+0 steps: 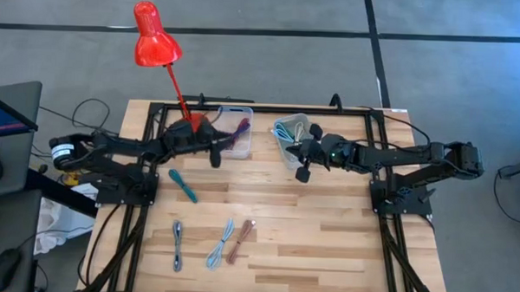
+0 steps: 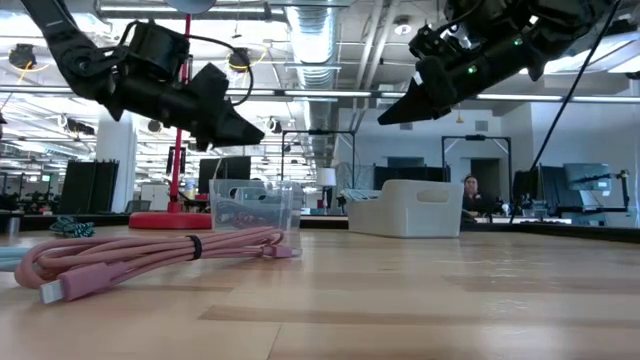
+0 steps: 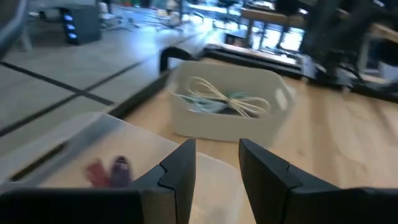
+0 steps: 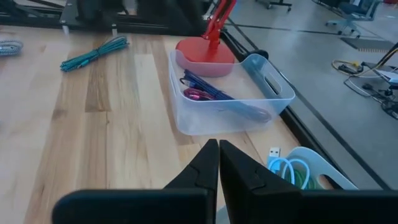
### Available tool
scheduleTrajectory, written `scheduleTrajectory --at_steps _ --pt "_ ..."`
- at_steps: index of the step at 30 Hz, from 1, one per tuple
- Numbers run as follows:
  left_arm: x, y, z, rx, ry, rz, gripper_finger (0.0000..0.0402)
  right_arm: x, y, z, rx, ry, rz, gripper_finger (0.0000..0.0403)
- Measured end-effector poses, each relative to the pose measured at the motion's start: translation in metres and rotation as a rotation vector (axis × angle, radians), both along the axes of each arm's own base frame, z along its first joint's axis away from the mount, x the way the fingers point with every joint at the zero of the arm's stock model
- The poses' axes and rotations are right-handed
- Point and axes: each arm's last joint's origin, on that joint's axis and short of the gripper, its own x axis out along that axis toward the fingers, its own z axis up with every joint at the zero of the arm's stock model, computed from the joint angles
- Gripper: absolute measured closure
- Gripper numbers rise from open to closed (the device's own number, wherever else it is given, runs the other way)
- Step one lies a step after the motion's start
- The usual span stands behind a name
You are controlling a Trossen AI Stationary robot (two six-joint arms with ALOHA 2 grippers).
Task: Pick & Place USB Port
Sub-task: Put the pink USB cable into the gray bin
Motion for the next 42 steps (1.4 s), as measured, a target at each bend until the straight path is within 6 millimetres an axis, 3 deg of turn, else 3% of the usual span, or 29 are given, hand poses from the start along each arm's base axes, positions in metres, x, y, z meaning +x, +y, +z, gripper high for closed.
scheduleTrajectory --at_steps 3,7,12,17,22,31,38,42 --pt "-0.002 0.007 0.004 -0.008 -0.019 -0.012 0.0279 0.000 0.000 0.000 0.000 0.000 0.000 0.0396" --pt "-0.001 0.002 0.005 -0.113 -0.046 -0.225 0.0279 0.000 0.000 0.000 0.000 0.001 0.000 0.0396" --pt "0.006 -0.019 0.004 -0.244 -0.038 -0.507 0.0279 0.000 0.000 0.000 0.000 0.001 0.001 0.0396" --pt "0.015 -0.047 0.004 -0.307 -0.023 -0.629 0.0279 0.000 0.000 0.000 0.000 0.001 0.001 0.0396" --pt "0.024 -0.073 -0.002 -0.335 0.005 -0.610 0.0279 0.000 0.000 0.000 0.000 0.001 0.001 0.0396" --pt "0.041 -0.107 -0.032 -0.437 0.129 -0.457 0.0279 0.000 0.001 -0.001 0.001 0.007 0.003 0.0396" --pt "0.058 -0.129 -0.026 -0.421 0.137 -0.466 0.0279 0.000 0.001 -0.001 0.003 0.014 0.003 0.0396" --pt "0.063 -0.138 -0.025 -0.416 0.228 -0.436 0.0279 0.000 0.001 -0.001 -0.011 0.023 0.010 0.0396"
